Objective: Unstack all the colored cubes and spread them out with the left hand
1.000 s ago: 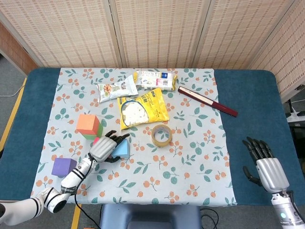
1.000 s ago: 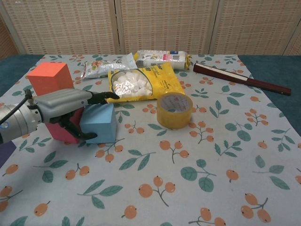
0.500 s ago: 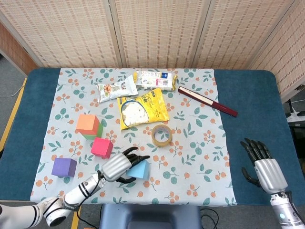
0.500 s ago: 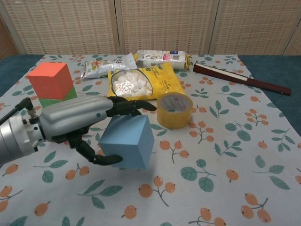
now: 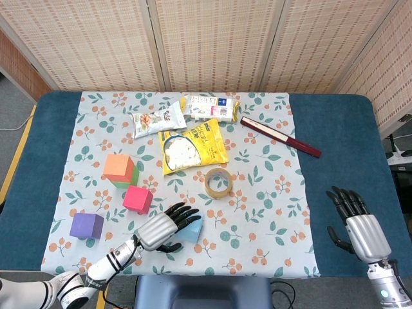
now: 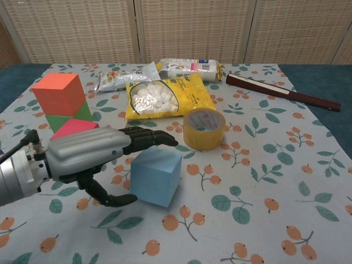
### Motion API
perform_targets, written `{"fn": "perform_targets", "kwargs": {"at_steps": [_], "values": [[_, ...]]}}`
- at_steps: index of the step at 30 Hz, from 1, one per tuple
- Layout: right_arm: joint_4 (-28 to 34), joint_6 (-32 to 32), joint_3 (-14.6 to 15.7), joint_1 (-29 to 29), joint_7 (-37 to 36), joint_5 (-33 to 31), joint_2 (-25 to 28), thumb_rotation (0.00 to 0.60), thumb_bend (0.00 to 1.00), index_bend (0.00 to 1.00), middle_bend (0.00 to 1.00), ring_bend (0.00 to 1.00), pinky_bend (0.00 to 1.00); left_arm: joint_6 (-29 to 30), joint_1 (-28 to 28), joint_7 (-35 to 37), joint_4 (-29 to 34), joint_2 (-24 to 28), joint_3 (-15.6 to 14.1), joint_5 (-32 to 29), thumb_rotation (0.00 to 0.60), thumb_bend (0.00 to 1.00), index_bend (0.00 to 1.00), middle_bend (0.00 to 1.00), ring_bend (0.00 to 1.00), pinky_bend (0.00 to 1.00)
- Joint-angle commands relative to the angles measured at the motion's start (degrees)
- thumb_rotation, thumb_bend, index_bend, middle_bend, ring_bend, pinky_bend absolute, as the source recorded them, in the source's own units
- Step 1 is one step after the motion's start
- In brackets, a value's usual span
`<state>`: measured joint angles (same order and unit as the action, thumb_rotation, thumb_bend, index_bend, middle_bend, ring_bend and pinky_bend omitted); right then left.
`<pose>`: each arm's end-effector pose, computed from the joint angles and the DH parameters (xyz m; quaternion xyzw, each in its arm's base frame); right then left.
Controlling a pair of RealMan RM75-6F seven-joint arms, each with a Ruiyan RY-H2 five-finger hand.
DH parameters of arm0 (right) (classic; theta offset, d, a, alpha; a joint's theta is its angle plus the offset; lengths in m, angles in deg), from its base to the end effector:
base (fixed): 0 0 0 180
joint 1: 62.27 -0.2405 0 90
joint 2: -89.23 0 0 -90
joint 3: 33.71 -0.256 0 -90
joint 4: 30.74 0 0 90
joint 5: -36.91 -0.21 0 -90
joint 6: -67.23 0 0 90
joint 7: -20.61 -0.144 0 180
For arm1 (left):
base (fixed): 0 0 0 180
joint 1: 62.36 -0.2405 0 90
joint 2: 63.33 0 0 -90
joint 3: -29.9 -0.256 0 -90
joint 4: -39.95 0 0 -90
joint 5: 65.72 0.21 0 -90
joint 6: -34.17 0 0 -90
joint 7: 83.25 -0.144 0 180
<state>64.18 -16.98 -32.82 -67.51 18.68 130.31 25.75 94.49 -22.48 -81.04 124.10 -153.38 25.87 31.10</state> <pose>-0.2908 -0.1668 0.1410 0.6360 -0.4002 0.4066 0.5196 -0.1401 0.2528 -0.0491 -0.8243 -0.3190 -0.4228 0.2000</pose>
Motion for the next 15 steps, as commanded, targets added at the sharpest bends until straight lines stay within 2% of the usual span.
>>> {"fn": "perform_targets", "kwargs": {"at_steps": [1,3,7,11,15], "values": [[0.0,0.1,0.0,0.0,0.0,0.0,0.0,0.600,0.35,0.00,0.00,0.00,0.00,1.8,-0.5,0.1,1.7,2.1,0.0,0.7,0.600,0.33,0.00,0.00,0.00,0.00],[0.1,0.2,0.1,0.0,-0.1,0.0,0.1,0.600,0.35,0.00,0.00,0.00,0.00,4.5,-1.0,-1.6,1.8,3.4,0.9,1.6,0.600,0.33,0.00,0.00,0.00,0.00],[0.3,-0.4,0.0,0.1,-0.6,0.2,0.4,0.600,0.35,0.00,0.00,0.00,0.00,9.4,-2.2,-5.9,1.8,8.8,4.9,0.1,0.600,0.32,0.00,0.00,0.00,0.00],[-0.2,0.0,0.4,0.0,-0.8,0.9,-0.2,0.600,0.35,0.00,0.00,0.00,0.00,6.5,-2.1,-8.1,1.3,13.6,8.9,-7.4,0.600,0.33,0.00,0.00,0.00,0.00],[0.1,0.0,0.8,0.0,-0.6,1.5,0.0,0.600,0.35,0.00,0.00,0.00,0.00,2.8,-0.9,-7.9,-1.9,14.9,11.2,-12.4,0.600,0.35,0.00,0.00,0.00,0.00]]}}
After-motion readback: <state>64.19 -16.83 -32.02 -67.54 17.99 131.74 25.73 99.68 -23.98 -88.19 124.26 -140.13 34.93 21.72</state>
